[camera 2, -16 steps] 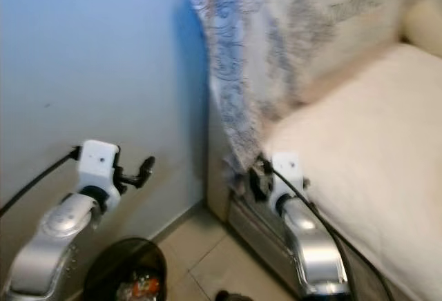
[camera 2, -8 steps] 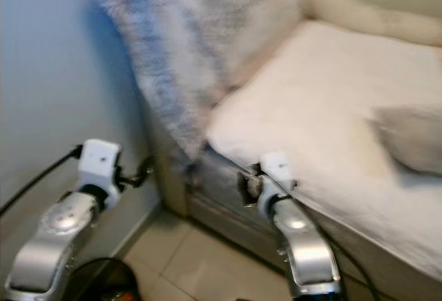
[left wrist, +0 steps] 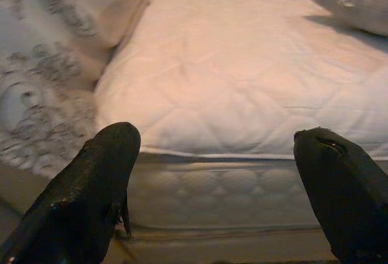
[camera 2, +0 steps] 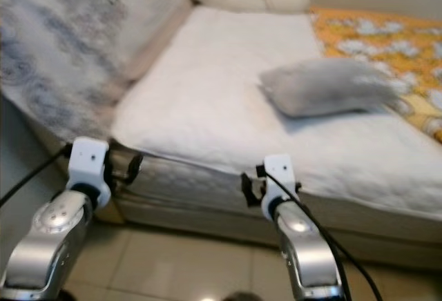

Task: Clean up the room

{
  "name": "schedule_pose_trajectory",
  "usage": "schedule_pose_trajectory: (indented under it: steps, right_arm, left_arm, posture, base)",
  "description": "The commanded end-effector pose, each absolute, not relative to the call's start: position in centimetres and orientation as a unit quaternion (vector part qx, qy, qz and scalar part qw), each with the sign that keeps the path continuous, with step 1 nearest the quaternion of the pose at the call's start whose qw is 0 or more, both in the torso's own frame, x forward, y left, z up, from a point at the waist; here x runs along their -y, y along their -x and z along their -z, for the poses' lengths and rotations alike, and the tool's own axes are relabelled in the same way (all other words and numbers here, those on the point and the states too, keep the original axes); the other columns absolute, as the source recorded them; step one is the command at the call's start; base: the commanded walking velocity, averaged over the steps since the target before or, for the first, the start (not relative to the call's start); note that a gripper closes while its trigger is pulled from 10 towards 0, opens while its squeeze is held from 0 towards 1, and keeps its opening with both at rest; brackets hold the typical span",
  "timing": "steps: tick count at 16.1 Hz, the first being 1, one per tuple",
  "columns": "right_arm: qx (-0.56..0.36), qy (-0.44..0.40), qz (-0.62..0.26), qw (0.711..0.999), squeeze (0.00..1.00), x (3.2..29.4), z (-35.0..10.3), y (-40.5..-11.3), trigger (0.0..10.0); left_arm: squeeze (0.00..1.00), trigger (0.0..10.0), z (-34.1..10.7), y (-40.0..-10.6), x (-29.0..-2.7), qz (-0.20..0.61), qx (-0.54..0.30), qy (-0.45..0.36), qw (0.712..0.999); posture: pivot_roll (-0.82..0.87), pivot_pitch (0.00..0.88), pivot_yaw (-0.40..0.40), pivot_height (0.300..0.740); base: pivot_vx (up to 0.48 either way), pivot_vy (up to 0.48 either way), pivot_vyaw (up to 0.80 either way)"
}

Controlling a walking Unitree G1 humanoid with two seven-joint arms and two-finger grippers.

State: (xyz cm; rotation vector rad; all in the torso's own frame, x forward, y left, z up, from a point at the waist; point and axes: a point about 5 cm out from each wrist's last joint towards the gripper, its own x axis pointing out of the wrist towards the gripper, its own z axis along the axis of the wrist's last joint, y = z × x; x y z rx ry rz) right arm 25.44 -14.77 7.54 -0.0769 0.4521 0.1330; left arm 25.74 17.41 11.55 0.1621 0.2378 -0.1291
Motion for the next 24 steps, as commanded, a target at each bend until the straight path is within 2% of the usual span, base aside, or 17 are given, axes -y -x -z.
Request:
schedule_pose_trajectory:
  steps: [1, 2, 3, 4, 10, 18, 24]
  right_arm:
    - [-0.222, 0.044, -0.057, 0.972, 0.92, 15.27, -7.79, -25.61, 10.0]
    - [-0.221, 0.044, -0.058, 0.973, 0.91, 15.29, -7.8, -25.56, 10.0]
    - [-0.212, 0.04, -0.063, 0.975, 0.69, 15.2, -7.96, -25.54, 10.0]
    - [-0.205, 0.038, -0.066, 0.976, 0.0, 15.13, -8.13, -25.52, 10.0]
    - [-0.199, 0.029, -0.062, 0.978, 0.0, 15.29, -8.28, -25.23, 10.0]
    - [-0.204, 0.035, -0.055, 0.977, 0.0, 15.51, -8.06, -25.09, 10.0]
    - [-0.182, 0.05, -0.055, 0.981, 0.0, 15.39, -8.77, -25.95, 10.0]
  left_arm:
    - [0.0, 10.0, -11.73, -25.72, -17.36, 0.061, -0.112, -0.085, 0.988]
    - [0.0, 10.0, -11.74, -25.67, -17.33, 0.062, -0.112, -0.088, 0.988]
    - [0.0, 10.0, -11.92, -25.64, -17.18, 0.055, -0.106, -0.069, 0.99]
    - [0.0, 10.0, -12.19, -25.69, -17.17, 0.048, -0.095, -0.066, 0.992]
    - [0.0, 10.0, -12.3, -25.52, -17.0, 0.052, -0.087, -0.073, 0.992]
    - [0.0, 10.0, -12.16, -25.49, -16.7, 0.06, -0.088, -0.064, 0.992]
    - [0.0, 10.0, -12.2, -25.73, -16.66, 0.055, -0.085, -0.061, 0.993]
  posture:
    - [-0.02, 0.021, 0.009, 0.74]
    - [-0.03, 0.022, 0.011, 0.74]
    - [-0.03, 0.023, 0.012, 0.74]
    - [-0.03, 0.024, 0.014, 0.74]
    - [-0.03, 0.036, 0.006, 0.74]
    - [-0.04, 0.036, 0.01, 0.74]
    - [-0.03, 0.032, 0.005, 0.74]
  base:
    - [0.0, -0.334, -0.79]
    - [0.0, -0.33, -0.79]
    - [0.0, 0.0, 0.0]
    - [0.0, 0.0, 0.0]
    - [0.0, 0.0, 0.0]
    - [0.308, 0.0, -0.54]
    - [0.324, 0.0, 0.0]
